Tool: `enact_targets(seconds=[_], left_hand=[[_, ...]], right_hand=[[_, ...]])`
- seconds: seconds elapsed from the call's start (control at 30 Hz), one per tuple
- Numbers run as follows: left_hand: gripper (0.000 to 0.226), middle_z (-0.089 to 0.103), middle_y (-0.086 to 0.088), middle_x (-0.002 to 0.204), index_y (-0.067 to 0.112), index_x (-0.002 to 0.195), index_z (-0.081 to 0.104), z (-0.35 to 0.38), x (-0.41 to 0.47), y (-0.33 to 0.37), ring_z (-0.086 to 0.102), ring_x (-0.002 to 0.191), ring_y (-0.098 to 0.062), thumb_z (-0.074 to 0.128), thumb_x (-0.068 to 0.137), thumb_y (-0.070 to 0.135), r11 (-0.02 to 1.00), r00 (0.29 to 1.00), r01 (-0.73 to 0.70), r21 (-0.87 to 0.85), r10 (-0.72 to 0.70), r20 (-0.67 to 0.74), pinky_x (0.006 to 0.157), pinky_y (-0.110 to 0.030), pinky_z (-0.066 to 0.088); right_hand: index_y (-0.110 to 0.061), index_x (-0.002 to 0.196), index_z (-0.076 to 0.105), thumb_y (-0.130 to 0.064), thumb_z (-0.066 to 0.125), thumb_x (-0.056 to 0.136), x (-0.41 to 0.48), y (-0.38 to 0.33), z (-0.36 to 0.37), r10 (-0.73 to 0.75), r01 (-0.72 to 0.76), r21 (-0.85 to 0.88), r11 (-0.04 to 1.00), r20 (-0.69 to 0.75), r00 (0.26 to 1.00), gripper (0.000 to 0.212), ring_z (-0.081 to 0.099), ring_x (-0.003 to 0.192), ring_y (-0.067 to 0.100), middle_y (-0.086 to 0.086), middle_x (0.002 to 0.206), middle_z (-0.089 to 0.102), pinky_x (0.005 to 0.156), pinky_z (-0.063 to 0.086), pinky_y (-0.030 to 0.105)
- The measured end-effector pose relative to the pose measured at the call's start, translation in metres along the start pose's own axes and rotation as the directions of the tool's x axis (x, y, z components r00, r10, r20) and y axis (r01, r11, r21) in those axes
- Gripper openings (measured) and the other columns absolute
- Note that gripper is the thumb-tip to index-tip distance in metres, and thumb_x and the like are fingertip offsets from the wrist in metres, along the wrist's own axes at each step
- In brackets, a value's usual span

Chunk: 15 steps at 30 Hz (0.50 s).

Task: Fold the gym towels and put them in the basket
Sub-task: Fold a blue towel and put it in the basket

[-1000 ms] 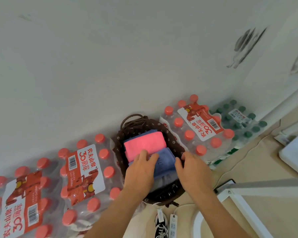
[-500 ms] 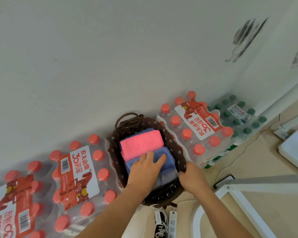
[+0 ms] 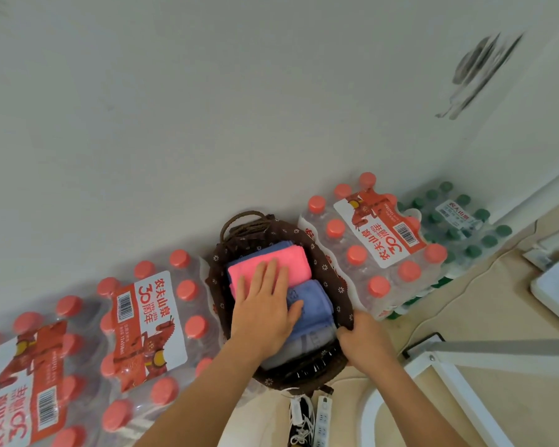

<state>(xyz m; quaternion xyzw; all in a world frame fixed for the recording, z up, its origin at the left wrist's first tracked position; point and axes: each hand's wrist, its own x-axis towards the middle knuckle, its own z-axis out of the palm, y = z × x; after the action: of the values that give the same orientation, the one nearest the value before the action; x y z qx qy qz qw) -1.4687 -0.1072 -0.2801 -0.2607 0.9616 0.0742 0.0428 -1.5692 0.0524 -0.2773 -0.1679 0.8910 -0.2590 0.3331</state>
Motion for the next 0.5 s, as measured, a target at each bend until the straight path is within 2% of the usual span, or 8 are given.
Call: enact_targets(seconds=[0.1, 0.2, 0.33, 0.4, 0.5], left_hand=[[0.077, 0.024, -0.006, 0.157, 0.018, 0.15, 0.025, 0.012, -0.005, -0.005, 0.023, 0.144, -0.028, 0.024, 0.088, 0.064, 0.999, 0.999, 0.025, 0.021, -0.025, 0.02, 0.111, -0.059, 0.025], [0.08, 0.004, -0.003, 0.16, 0.022, 0.153, 0.006, 0.015, -0.001, -0.007, 0.005, 0.148, -0.026, 0.012, 0.086, 0.067, 0.998, 0.998, 0.022, 0.054, -0.025, 0.064, 0.116, -0.057, 0.01], [0.075, 0.03, -0.009, 0.155, 0.019, 0.148, 0.032, 0.011, -0.008, 0.001, 0.028, 0.142, -0.028, 0.03, 0.087, 0.063, 0.998, 0.998, 0.003, 0.059, -0.007, 0.057, 0.109, -0.06, 0.027], [0.075, 0.029, -0.009, 0.155, 0.019, 0.147, 0.033, 0.015, -0.015, 0.005, 0.027, 0.143, -0.028, 0.032, 0.087, 0.063, 0.998, 0.999, -0.024, 0.063, 0.021, 0.046, 0.11, -0.061, 0.024], [0.076, 0.026, -0.01, 0.156, 0.019, 0.148, 0.033, 0.016, -0.015, 0.004, 0.025, 0.143, -0.028, 0.031, 0.087, 0.065, 0.996, 0.998, -0.032, 0.085, 0.027, 0.055, 0.109, -0.062, 0.023]], right_hand=[[-0.022, 0.076, 0.051, -0.013, 0.052, 0.085, -0.002, 0.0, 0.0, 0.004, -0.004, 0.007, 1.0, 0.003, 1.0, 0.013, 0.055, 0.07, 0.023, -0.003, 0.069, 0.056, 0.061, 0.038, 0.029], [-0.025, 0.071, 0.046, -0.013, 0.052, 0.086, -0.004, -0.002, 0.0, 0.006, -0.006, 0.019, 1.0, 0.004, 1.0, 0.02, 0.055, 0.072, 0.024, -0.004, 0.069, 0.055, 0.063, 0.039, 0.029], [-0.02, 0.083, 0.052, -0.013, 0.051, 0.087, -0.005, -0.005, 0.0, 0.011, -0.011, 0.01, 1.0, -0.003, 1.0, 0.009, 0.058, 0.083, 0.031, 0.005, 0.084, 0.061, 0.07, 0.042, 0.031], [-0.019, 0.089, 0.054, -0.012, 0.051, 0.087, -0.006, -0.006, 0.0, 0.01, -0.01, -0.003, 1.0, -0.007, 1.0, 0.008, 0.06, 0.088, 0.032, 0.009, 0.093, 0.064, 0.072, 0.044, 0.031], [-0.021, 0.088, 0.051, -0.011, 0.051, 0.087, -0.005, -0.005, 0.0, 0.013, -0.013, 0.01, 1.0, -0.002, 1.0, 0.011, 0.056, 0.081, 0.027, 0.007, 0.091, 0.063, 0.072, 0.043, 0.03]])
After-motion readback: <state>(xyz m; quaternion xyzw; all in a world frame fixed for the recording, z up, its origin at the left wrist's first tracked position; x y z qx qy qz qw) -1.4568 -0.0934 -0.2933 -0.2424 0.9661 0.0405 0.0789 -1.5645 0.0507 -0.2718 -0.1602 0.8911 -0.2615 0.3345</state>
